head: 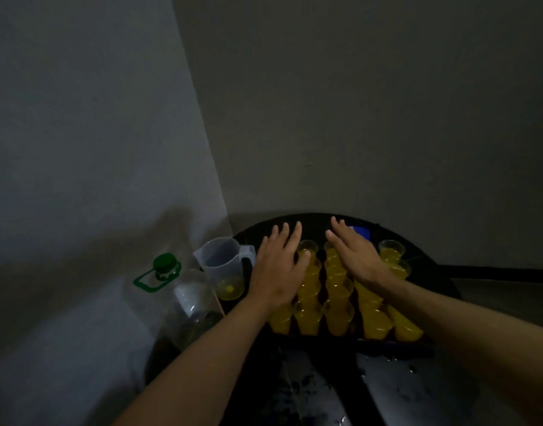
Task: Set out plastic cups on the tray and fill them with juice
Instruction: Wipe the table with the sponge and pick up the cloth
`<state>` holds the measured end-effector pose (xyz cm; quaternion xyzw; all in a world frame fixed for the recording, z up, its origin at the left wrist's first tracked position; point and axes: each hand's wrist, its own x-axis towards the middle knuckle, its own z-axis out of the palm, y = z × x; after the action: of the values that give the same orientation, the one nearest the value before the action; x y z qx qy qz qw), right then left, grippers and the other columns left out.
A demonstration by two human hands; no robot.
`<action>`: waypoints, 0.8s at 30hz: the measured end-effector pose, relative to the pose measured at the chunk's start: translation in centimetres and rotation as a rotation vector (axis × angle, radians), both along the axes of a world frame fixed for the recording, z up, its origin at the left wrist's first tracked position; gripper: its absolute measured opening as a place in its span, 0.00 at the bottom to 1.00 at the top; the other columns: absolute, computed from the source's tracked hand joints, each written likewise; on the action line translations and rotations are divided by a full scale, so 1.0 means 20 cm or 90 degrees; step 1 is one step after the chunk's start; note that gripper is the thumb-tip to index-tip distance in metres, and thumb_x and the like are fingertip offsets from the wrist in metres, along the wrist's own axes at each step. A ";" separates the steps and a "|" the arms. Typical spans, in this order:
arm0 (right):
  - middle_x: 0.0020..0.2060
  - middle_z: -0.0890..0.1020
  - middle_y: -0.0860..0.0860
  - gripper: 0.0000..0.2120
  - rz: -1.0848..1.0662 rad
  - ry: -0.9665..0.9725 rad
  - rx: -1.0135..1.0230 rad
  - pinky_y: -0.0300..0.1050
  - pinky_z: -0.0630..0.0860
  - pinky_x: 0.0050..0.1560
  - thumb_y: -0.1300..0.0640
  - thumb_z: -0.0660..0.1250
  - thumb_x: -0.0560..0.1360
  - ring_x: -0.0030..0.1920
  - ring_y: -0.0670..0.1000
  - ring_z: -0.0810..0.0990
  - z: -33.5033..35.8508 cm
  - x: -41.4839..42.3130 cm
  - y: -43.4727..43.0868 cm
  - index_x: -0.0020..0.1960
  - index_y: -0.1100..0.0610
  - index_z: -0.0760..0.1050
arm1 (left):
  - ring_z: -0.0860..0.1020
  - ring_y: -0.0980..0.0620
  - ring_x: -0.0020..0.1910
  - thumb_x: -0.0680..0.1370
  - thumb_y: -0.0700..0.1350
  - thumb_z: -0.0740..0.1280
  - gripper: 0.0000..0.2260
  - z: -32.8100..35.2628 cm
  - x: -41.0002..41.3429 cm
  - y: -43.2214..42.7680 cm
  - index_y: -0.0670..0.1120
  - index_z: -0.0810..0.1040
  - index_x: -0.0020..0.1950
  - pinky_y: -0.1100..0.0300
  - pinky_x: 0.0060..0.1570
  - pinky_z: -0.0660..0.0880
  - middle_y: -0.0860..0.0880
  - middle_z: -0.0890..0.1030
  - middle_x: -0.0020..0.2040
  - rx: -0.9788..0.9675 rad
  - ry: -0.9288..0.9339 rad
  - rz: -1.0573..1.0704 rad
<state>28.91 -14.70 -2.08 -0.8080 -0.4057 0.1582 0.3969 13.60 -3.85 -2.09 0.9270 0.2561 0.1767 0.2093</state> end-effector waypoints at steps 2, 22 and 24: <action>0.80 0.56 0.49 0.29 -0.013 0.031 -0.014 0.56 0.53 0.77 0.39 0.54 0.82 0.79 0.52 0.54 0.00 0.09 -0.09 0.80 0.46 0.54 | 0.42 0.53 0.81 0.85 0.57 0.52 0.27 0.00 0.03 0.02 0.56 0.48 0.83 0.52 0.80 0.41 0.51 0.49 0.83 0.016 0.027 -0.023; 0.80 0.54 0.56 0.24 0.027 -0.009 -0.286 0.48 0.49 0.76 0.59 0.53 0.85 0.80 0.56 0.50 -0.30 1.26 0.37 0.80 0.58 0.54 | 0.44 0.47 0.82 0.86 0.55 0.50 0.27 -0.27 1.32 0.57 0.46 0.50 0.83 0.46 0.80 0.45 0.46 0.47 0.83 0.214 0.443 -0.330; 0.79 0.58 0.54 0.28 0.037 -0.001 -0.323 0.51 0.55 0.76 0.64 0.57 0.82 0.79 0.55 0.56 -0.38 1.37 0.42 0.80 0.53 0.59 | 0.43 0.43 0.82 0.87 0.50 0.51 0.24 -0.37 1.44 0.64 0.44 0.55 0.82 0.44 0.80 0.46 0.44 0.46 0.83 0.257 0.499 -0.361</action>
<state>56.39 -6.36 -9.76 -0.8699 -0.3767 0.2656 0.1760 42.48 8.89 -9.42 0.9784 0.0148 -0.2013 -0.0456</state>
